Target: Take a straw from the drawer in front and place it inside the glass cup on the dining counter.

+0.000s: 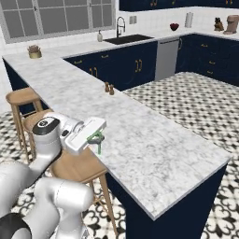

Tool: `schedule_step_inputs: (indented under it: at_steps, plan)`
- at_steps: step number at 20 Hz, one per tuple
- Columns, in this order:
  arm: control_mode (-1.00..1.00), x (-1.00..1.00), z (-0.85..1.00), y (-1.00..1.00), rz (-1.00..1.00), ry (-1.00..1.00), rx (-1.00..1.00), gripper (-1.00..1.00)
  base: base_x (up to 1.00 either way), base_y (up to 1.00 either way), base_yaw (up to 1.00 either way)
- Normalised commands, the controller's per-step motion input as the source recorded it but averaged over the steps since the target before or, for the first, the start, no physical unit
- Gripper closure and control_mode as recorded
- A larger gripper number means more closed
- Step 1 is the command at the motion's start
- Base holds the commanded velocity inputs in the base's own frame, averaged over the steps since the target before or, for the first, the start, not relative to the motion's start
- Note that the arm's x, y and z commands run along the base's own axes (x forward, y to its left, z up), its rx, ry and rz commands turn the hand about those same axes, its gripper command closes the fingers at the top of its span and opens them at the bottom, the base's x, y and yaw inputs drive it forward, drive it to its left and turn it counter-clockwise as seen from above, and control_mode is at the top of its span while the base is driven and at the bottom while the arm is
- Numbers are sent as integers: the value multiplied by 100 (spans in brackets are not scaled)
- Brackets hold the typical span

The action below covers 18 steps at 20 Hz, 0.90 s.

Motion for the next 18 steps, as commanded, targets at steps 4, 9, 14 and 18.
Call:
schedule_step_inputs:
  at_steps: [4, 9, 14, 18]
  plan:
    - [-100, 92, 29, 21, -23, 1, 0, 100, 0, 0, 0]
    - [-100, 71, 50, 36, -5, 0, 0, 100, 0, 0, 0]
    - [-100, 40, 8, 42, 7, 0, -5, 100, 0, 0, 0]
    - [-100, 4, 0, 21, 31, 0, -5, 100, 0, 0, 0]
